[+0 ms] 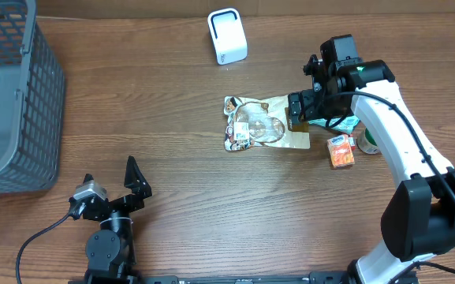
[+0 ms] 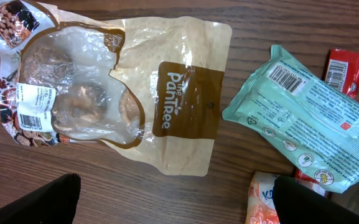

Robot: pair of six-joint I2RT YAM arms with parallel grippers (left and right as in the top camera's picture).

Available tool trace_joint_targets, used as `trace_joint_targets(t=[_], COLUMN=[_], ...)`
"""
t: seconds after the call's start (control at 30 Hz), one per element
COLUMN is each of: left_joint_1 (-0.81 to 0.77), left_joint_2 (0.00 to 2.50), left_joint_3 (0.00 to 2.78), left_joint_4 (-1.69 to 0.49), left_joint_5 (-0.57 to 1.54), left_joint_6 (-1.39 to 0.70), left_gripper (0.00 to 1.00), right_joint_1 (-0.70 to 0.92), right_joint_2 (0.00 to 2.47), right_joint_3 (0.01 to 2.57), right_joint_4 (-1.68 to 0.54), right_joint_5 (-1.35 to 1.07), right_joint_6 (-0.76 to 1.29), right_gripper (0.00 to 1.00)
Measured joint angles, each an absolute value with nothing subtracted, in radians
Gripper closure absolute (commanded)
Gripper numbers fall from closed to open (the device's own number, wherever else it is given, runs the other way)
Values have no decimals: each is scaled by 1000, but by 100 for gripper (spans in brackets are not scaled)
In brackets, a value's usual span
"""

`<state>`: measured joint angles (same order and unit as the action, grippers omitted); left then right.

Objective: Scan the item barcode

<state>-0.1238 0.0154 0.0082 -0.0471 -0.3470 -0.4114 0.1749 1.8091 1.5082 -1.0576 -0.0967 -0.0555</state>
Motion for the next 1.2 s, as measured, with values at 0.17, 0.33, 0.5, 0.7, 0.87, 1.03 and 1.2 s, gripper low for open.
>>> trace_joint_targets(t=[0.17, 0.33, 0.5, 0.7, 0.87, 1.03, 1.2], left_joint_1=[-124, -124, -124, -124, -124, -124, -124], left_joint_2=[15, 15, 15, 15, 15, 15, 15], left_joint_3=[8, 8, 8, 8, 8, 8, 8], left_joint_4=[-47, -47, -47, -47, -47, -47, -46], left_joint_5=[-347, -347, -347, -347, -347, -318, -244], left_joint_6=[-411, -411, -411, -411, -411, -390, -206], left_gripper=[0, 0, 0, 0, 0, 0, 1], right_joint_1=[175, 175, 175, 175, 175, 175, 175], right_joint_2=[1809, 1809, 1809, 1809, 1809, 1809, 1809], right_joint_3=[1508, 1508, 1508, 1508, 1508, 1508, 1508], right_joint_4=[-1058, -1058, -1058, -1058, -1058, -1058, -1058], right_joint_5=[-97, -97, -97, -96, -96, -97, -97], right_joint_6=[-55, -56, -56, -56, -55, -56, -56], right_gripper=[0, 0, 0, 0, 0, 0, 0])
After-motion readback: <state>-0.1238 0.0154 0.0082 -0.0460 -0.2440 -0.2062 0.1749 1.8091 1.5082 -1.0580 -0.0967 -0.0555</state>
